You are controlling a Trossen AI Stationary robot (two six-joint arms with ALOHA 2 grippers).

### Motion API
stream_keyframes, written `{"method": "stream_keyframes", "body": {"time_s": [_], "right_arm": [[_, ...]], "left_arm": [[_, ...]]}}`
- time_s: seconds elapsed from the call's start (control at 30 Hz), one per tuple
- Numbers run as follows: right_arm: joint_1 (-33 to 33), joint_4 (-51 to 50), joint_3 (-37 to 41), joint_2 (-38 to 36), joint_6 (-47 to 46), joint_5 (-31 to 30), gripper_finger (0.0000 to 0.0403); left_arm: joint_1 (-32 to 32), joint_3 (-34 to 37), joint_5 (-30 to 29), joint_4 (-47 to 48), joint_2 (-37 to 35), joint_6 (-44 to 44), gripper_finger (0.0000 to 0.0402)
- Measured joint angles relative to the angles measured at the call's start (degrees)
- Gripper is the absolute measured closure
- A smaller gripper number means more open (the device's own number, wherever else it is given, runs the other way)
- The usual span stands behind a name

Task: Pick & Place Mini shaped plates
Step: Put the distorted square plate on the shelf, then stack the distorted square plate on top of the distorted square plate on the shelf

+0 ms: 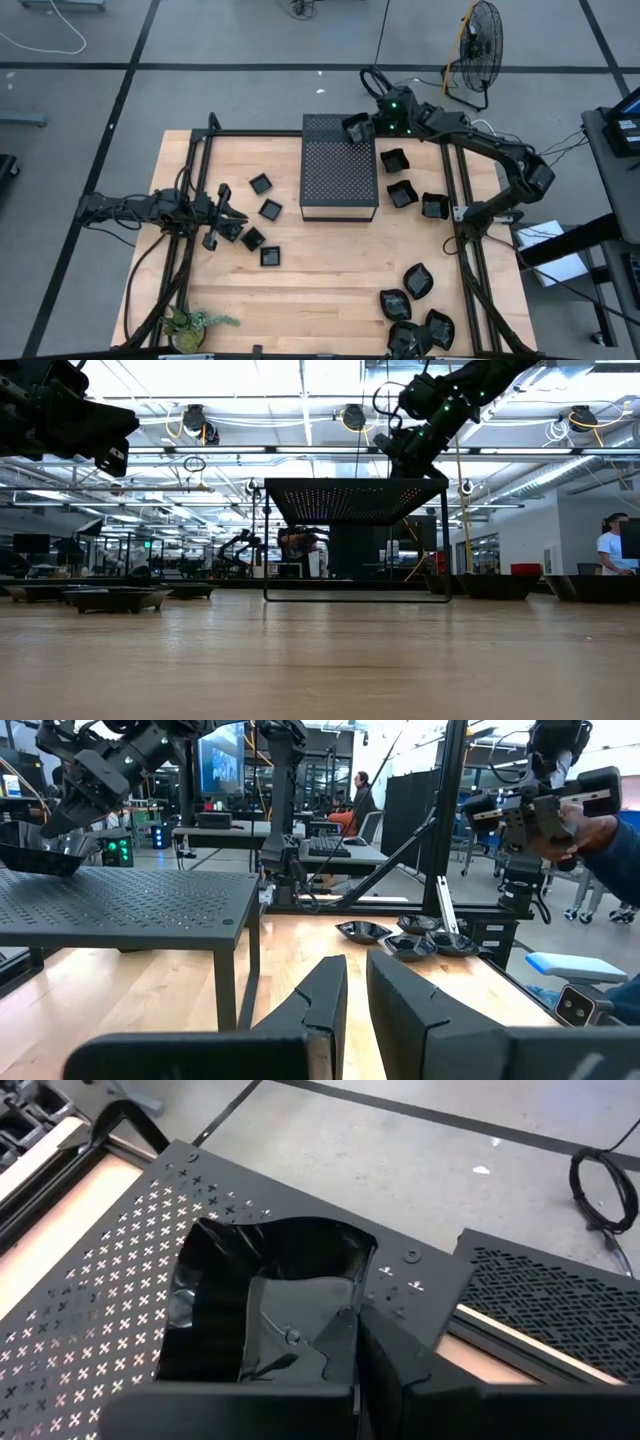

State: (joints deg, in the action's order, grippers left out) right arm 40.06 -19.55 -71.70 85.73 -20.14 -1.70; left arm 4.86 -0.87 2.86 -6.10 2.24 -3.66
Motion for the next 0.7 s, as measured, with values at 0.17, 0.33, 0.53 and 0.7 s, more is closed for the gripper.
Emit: {"method": "stream_keyframes", "body": {"time_s": [0.17, 0.33, 0.53, 0.7], "right_arm": [[0.0, -0.1, 0.0, 0.0, 0.0, 0.0, 0.0385], [0.0, -0.1, 0.0, 0.0, 0.2, 0.0, 0.0362], [0.0, -0.4, 0.0, -2.7, 2.1, -0.1, 0.0330], [0.0, -3.3, 0.0, -7.1, 3.1, -0.1, 0.0307]], "left_arm": [[0.0, 0.0, 0.0, 0.0, 0.0, 0.0, 0.0355], [0.0, 0.0, 0.0, 0.0, 0.0, 0.0, 0.0355], [0.0, 0.0, 0.0, 0.0, 0.0, 0.0, 0.0355], [0.0, 0.0, 0.0, 0.0, 0.0, 0.0, 0.0355]]}}
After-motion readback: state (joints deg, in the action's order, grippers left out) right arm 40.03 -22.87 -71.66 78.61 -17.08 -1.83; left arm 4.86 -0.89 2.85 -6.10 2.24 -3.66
